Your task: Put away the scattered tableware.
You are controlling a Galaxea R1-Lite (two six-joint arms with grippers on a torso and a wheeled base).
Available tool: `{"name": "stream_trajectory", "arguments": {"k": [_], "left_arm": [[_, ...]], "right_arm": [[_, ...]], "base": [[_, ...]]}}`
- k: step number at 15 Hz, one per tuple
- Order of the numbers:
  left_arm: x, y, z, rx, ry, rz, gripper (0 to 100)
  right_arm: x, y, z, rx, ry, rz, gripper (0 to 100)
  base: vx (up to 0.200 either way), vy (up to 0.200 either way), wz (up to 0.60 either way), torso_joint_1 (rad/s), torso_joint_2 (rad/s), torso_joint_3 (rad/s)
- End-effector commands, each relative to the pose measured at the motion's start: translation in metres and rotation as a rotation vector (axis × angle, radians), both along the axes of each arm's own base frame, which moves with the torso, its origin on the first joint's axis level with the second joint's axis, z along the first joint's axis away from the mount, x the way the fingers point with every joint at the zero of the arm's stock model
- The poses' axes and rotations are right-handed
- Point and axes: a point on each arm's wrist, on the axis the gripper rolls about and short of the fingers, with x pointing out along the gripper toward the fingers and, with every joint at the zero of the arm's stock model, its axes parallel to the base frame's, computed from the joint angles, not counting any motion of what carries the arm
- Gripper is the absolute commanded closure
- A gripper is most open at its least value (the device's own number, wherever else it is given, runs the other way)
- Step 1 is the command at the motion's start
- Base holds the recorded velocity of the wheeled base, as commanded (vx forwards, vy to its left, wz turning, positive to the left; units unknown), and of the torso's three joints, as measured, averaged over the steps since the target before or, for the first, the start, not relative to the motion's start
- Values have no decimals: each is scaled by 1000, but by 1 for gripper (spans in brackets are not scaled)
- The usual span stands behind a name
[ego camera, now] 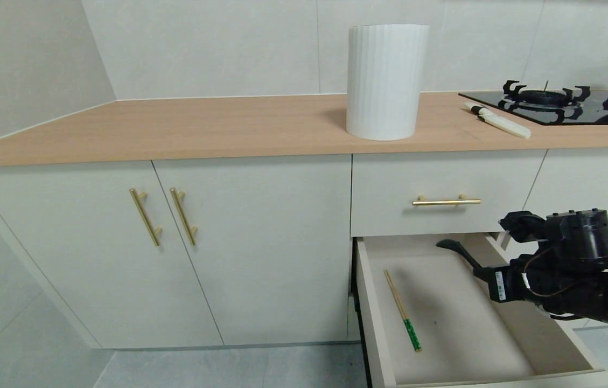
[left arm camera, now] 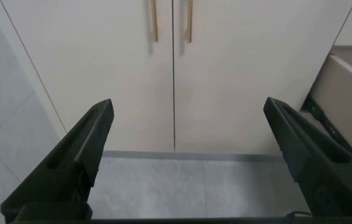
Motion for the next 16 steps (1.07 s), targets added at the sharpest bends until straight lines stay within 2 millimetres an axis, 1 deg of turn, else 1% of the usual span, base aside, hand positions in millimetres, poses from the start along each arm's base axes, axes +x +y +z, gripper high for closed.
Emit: {"name": "stream_trajectory", "arguments": {"k": [1, 3, 5, 8, 10, 11, 12, 14, 15, 16], "left_arm": [[0, 0, 0, -1, 1, 0, 0], [0, 0, 0, -1, 1, 0, 0], [0, 0, 0, -1, 1, 0, 0], [0, 0, 0, -1, 1, 0, 0], [0, 0, 0, -1, 1, 0, 0], [0, 0, 0, -1, 1, 0, 0], [0, 0, 0, -1, 1, 0, 0], [0, 0, 0, -1, 1, 0, 0], [0, 0, 0, -1, 1, 0, 0], [0, 0, 0, -1, 1, 0, 0]], "right_arm": [[1, 0, -2, -2, 8, 0, 100], [2, 1, -4, -3, 13, 0, 100], [6, 1, -12, -13, 35, -3, 100], [19, 4, -33, -32, 46, -25, 100], [34, 8, -66, -65, 73, -59, 100], [38, 10, -75, -68, 74, -63, 100], [46, 12, -92, -87, 66, -87, 100], [56, 17, -127, -139, 66, -141, 100], [58, 18, -140, -151, 88, -146, 100], [58, 18, -148, -159, 106, -144, 100]], "base": [[0, 0, 0, -2, 51, 41], [0, 0, 0, 0, 0, 0], [0, 0, 0, 0, 0, 0], [0, 0, 0, 0, 0, 0], [0, 0, 0, 0, 0, 0], [0, 0, 0, 0, 0, 0], [0, 0, 0, 0, 0, 0], [0, 0, 0, 0, 0, 0], [0, 0, 0, 0, 0, 0], [0, 0, 0, 0, 0, 0]]}}
